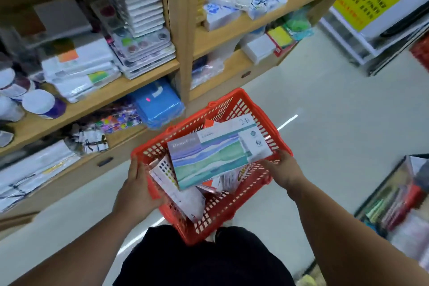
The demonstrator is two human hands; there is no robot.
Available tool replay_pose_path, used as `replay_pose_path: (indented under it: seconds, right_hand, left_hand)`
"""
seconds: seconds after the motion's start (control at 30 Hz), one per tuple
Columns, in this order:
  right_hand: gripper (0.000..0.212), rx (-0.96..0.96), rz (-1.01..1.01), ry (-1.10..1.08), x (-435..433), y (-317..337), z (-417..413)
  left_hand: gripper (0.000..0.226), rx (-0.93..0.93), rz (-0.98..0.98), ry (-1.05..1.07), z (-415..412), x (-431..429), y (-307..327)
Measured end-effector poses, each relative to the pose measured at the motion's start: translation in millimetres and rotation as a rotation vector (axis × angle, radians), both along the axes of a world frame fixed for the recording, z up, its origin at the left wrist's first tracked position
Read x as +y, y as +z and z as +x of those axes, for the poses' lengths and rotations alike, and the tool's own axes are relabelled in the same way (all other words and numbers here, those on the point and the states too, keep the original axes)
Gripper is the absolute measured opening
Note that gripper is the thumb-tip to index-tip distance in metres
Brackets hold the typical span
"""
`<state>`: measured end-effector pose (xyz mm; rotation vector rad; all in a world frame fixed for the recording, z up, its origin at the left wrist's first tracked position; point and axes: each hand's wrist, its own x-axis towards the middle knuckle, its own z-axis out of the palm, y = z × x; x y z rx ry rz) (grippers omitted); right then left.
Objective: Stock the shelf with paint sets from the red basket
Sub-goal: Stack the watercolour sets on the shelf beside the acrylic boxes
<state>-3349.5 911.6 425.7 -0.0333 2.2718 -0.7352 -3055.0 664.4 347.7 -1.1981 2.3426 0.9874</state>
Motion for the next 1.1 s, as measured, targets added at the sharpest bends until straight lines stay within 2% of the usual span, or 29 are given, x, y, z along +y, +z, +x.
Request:
replay_pose_path:
  seconds: [0.1, 0.27, 0.37, 0.43, 0.53, 0.63, 0.73, 0.87, 0.9, 1.0, 1.1]
  right_hand:
    - [0.032, -0.025, -0.009, 0.010, -9, -16, -25]
    - [0.018, -0.200, 0.059, 0.111, -27, -51, -68]
    - [0.026, -0.272, 0.113, 0.099, -33, -73, -88]
    - [0.028, -0.320, 0.070, 0.087, -36, -83, -96]
    - [0.019, -0.353, -0.026, 0.077, -47, -74, -95]
    - [0.022, -0.376, -0.159, 0.073, -56, -60, -95]
    - [0.024, -0.322, -0.253, 0.103, -63, -40, -100]
    - [0.019, -0.296, -0.350, 0.194, -66, -10, -121]
    - [0.016, -0.303, -0.379, 0.199, -67, -3, -128]
    - [0.016, -0.392, -0.450, 0.213, -73, 14, -145]
    - [0.021, -0.497, -0.518, 0.233, -85, 22, -146]
  left_hand:
    - [0.145, -0.023, -0.002, 0.066, 2, 5, -9]
    - [0.150, -0.154, 0.031, 0.128, -8, 15, -6]
    - [0.149, -0.158, 0.042, 0.166, -10, 16, -3]
    - [0.135, -0.167, 0.016, 0.210, -20, 18, 4]
    - [0.098, -0.230, -0.157, 0.325, -45, 37, 17]
    - [0.078, -0.155, -0.222, 0.508, -67, 71, 23]
    - [0.078, -0.086, -0.080, 0.635, -82, 95, 22]
    - [0.100, 0.072, 0.237, 0.994, -98, 94, 28]
    - [0.095, 0.113, 0.307, 1.081, -102, 89, 32]
    - [0.048, 0.389, 0.601, 1.274, -110, 70, 51]
    - [0.035, 0.602, 0.720, 1.401, -107, 58, 65]
